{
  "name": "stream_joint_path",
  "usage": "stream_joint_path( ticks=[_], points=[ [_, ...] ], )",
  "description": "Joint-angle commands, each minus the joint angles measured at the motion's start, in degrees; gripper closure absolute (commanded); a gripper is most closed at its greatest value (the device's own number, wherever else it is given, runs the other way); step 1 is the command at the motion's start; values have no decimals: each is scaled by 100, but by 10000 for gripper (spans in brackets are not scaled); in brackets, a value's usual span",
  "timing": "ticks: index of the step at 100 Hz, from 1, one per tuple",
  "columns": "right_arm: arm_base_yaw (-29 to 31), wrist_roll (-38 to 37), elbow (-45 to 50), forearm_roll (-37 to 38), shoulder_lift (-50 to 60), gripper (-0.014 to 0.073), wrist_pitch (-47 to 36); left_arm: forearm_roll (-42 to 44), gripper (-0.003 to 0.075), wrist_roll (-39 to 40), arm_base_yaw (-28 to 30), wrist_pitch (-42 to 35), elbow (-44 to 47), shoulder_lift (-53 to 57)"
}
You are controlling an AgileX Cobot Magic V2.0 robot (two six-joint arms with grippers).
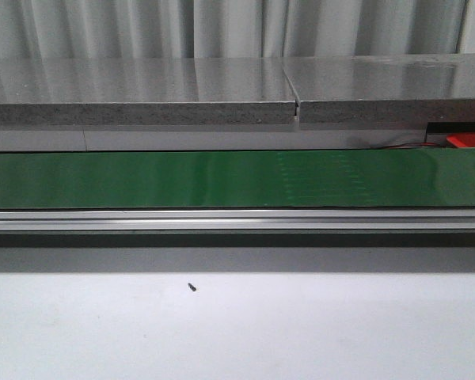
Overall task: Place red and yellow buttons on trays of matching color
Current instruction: 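Lift the red button and set it on the green belt, open left gripper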
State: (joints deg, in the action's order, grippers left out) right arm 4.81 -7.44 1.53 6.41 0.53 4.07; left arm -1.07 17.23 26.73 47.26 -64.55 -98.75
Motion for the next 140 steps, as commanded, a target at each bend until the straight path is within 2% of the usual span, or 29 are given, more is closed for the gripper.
stream_joint_path(
  ticks=[1,26,40,70,123,128,133,138,140],
  points=[
    [-13,-8,-75,58,127,660,-451,7,574,22,1,101,-168,579],
    [-13,-8,-75,58,127,660,-451,17,574,-286,-438,374,-233,1613],
    [-13,-8,-75,58,127,660,-451,17,574,-286,-808,657,-567,1676],
    [-13,-8,-75,58,127,660,-451,-7,574,-296,-1398,976,-1226,1077],
    [-13,-8,-75,58,127,660,-451,-224,569,-330,-1489,617,-1481,293],
    [-13,-8,-75,58,127,660,-451,-265,553,-394,-1489,627,-1481,256],
    [-13,-8,-75,58,127,660,-451,-341,505,-446,-1489,627,-1481,231],
    [-13,-8,-75,58,127,660,-451,-413,423,-486,-1489,627,-1481,218],
    [-13,-8,-75,58,127,660,-451,-425,366,-486,-1489,627,-1481,218]
  ],
)
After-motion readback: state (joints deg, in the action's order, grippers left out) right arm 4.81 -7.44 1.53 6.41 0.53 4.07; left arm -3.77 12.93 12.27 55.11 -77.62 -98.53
